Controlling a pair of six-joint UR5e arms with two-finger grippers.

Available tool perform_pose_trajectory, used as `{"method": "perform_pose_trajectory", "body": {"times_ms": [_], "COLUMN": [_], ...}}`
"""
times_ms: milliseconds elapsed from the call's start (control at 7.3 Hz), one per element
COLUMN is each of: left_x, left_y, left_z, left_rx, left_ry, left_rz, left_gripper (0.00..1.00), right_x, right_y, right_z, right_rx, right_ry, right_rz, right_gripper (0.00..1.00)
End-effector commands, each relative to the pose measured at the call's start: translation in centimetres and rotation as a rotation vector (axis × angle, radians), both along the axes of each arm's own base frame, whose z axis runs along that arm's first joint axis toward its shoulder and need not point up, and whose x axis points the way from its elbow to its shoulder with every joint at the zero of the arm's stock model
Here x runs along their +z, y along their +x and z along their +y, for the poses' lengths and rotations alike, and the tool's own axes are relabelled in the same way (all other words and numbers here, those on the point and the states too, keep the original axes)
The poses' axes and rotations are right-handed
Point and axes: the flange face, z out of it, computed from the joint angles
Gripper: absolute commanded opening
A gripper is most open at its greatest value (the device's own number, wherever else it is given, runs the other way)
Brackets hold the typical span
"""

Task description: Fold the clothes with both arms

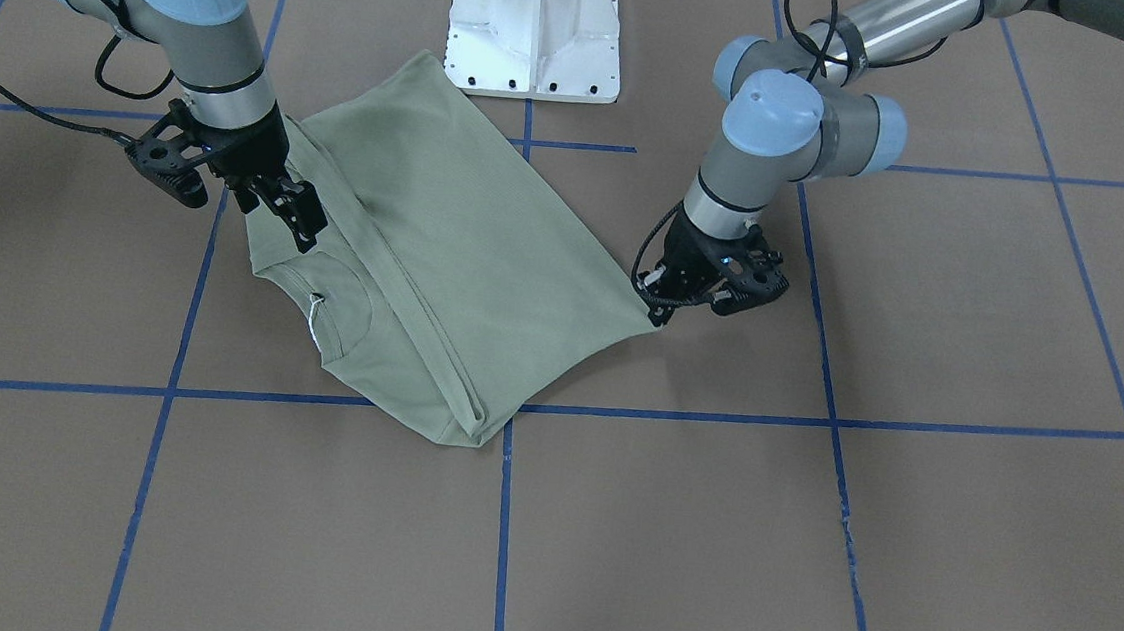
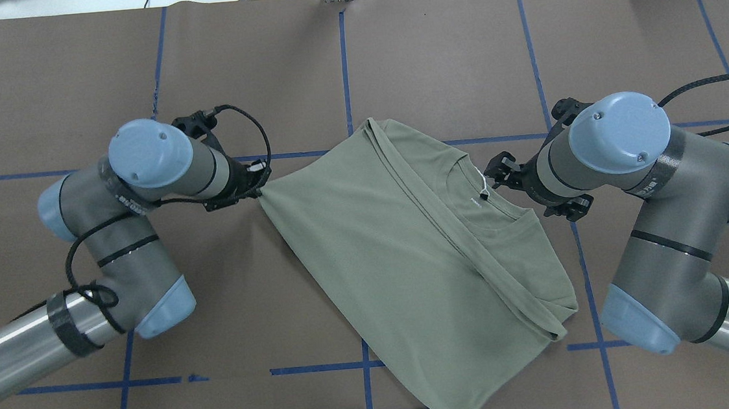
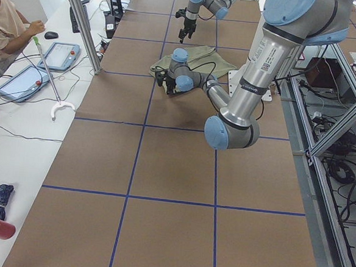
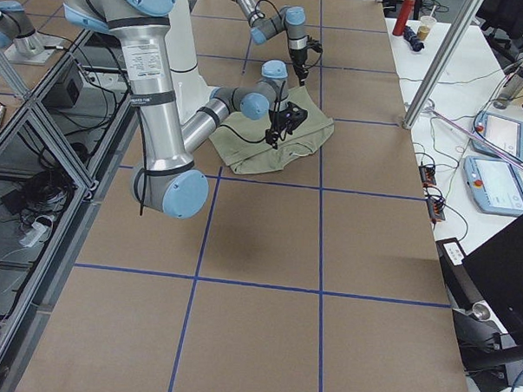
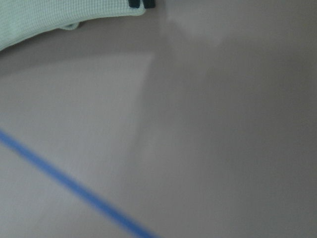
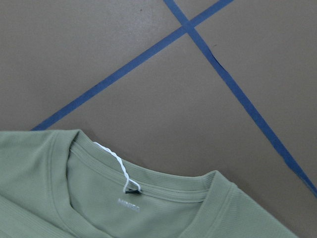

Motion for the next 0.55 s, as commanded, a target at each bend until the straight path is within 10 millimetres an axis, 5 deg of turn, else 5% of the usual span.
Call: {"method": "perform_pose_trajectory", "body": {"times_ms": [0, 137, 411], "left_x": [-0.9, -3.0, -2.7], "left_y": [-0.1, 0.7, 0.7], "left_z": [-11.7, -16.0, -18.2], "left_rx": [-0.109, -0.139, -0.154], "left_ry": [0.089, 0.095, 0.124], "left_rz": [0.064, 0.067, 0.083], "left_gripper": [0.00, 0.00, 0.00], "right_x": [-1.3, -1.7, -3.4], "right_y": [-0.5, -0.9, -1.6], "right_z": [-0.1, 0.0, 0.0], "right_rx": [-0.001, -0.003, 0.004], "right_ry": [0.008, 0.013, 0.037], "right_rz": [-0.015, -0.023, -0.046], "right_gripper": [1.00, 1.00, 1.00]}}
